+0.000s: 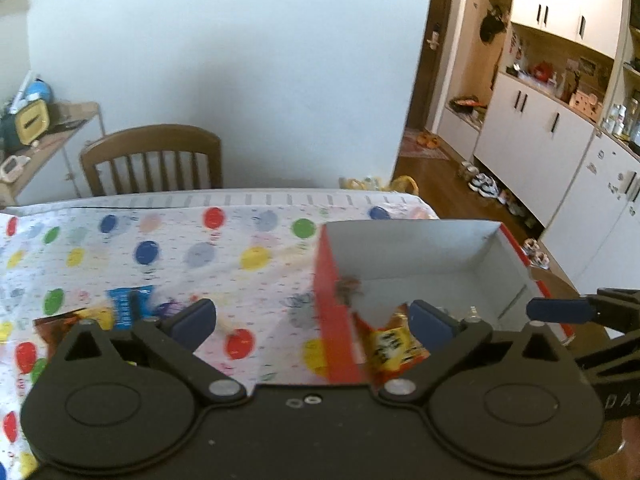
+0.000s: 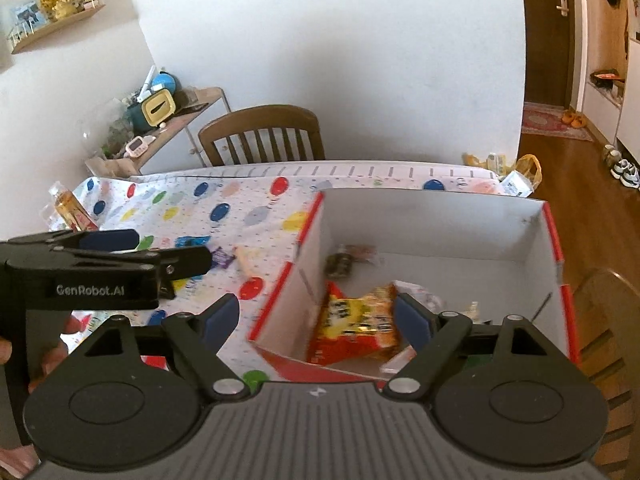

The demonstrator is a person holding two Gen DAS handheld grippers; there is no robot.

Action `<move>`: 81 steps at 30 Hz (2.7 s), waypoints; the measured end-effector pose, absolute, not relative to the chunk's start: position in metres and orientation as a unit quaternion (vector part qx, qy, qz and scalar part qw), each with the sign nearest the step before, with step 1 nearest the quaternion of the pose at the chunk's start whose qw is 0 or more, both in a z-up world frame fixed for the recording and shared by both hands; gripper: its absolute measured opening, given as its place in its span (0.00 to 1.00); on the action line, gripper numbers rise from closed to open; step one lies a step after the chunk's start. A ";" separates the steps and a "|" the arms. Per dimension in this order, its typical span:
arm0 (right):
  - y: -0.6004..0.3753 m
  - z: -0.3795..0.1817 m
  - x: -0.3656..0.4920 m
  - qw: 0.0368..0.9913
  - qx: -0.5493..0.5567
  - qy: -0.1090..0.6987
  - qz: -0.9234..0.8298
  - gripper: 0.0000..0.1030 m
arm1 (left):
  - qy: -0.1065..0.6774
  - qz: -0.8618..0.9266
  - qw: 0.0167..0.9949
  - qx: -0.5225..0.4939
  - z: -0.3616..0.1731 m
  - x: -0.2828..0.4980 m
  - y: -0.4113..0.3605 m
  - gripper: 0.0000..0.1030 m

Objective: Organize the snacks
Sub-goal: 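Withdraw both tools from the box back over the snack pile, then grasp the stick snack with the right tool while the left tool grasps the orange chip bag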

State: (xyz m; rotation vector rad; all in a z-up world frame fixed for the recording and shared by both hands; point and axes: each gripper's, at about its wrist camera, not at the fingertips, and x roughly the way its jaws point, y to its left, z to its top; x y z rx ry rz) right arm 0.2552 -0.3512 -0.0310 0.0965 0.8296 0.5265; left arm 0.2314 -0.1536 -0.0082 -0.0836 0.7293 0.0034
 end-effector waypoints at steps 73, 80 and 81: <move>-0.076 -0.178 0.379 0.835 -0.117 0.480 0.241 0.13 | 0.475 0.125 0.855 -0.170 -0.137 0.272 0.136 0.53; -0.074 -0.175 0.367 0.835 -0.117 0.484 0.233 0.11 | 0.473 0.116 0.858 -0.161 -0.136 0.269 0.135 0.45; -0.075 -0.174 0.365 0.835 -0.113 0.485 0.233 0.11 | 0.472 0.116 0.858 -0.163 -0.135 0.268 0.136 0.45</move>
